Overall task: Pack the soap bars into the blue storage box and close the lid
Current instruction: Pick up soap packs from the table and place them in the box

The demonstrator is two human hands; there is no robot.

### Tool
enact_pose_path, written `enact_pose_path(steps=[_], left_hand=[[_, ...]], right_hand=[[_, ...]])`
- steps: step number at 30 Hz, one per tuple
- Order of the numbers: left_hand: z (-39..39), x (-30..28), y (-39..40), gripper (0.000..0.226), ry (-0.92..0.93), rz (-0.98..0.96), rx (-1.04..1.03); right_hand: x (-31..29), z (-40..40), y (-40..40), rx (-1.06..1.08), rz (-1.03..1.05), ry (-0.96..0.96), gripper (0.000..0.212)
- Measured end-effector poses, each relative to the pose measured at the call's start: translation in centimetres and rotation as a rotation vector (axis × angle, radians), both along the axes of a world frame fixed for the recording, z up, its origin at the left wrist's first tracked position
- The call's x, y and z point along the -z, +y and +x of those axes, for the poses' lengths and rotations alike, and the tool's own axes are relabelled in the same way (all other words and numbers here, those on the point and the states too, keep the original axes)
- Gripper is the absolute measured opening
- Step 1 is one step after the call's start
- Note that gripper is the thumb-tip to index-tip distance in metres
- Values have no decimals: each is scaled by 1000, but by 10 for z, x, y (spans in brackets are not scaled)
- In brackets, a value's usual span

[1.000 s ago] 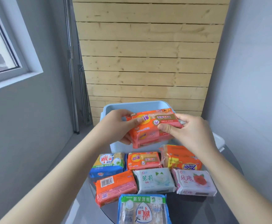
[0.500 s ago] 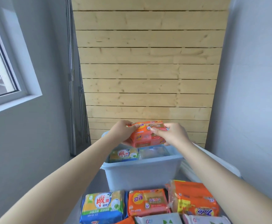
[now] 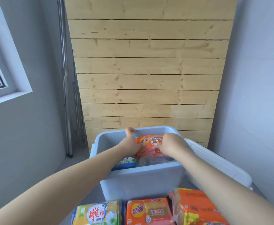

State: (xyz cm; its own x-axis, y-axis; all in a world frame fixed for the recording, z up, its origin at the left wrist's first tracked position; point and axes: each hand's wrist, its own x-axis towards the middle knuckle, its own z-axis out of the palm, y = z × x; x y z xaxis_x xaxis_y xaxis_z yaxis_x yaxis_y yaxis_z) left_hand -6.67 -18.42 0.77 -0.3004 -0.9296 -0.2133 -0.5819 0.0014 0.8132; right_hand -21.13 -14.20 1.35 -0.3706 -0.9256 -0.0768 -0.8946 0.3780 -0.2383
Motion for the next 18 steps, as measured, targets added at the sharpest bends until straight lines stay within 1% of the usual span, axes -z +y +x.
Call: enact_pose_path(steps=[2, 3, 4, 6, 10, 13, 16, 18], left_hand=[[1, 3, -1, 52, 18, 25, -37], [2, 4, 0, 51, 12, 32, -45], [2, 4, -1, 50, -11, 26, -38], [3, 5, -2, 47, -78, -6, -7], [0, 5, -3, 44, -212, -118, 73], [-1, 2, 0, 43, -277, -151, 100], [1, -4, 4, 50, -261, -142, 84], [8, -12, 11, 48, -200, -132, 80]], right_hand=[[-1, 2, 1, 2, -8, 59, 29], [-1, 2, 1, -10, -45, 120, 19], [-2, 3, 3, -38, -111, 192, 13], [-1, 3, 3, -91, -198, 279, 22], [4, 0, 1, -82, -103, 207, 27], [5, -1, 2, -93, -95, 170, 28], [1, -3, 9, -145, -131, 47, 28], [-7, -2, 25, -171, -246, -45, 30]])
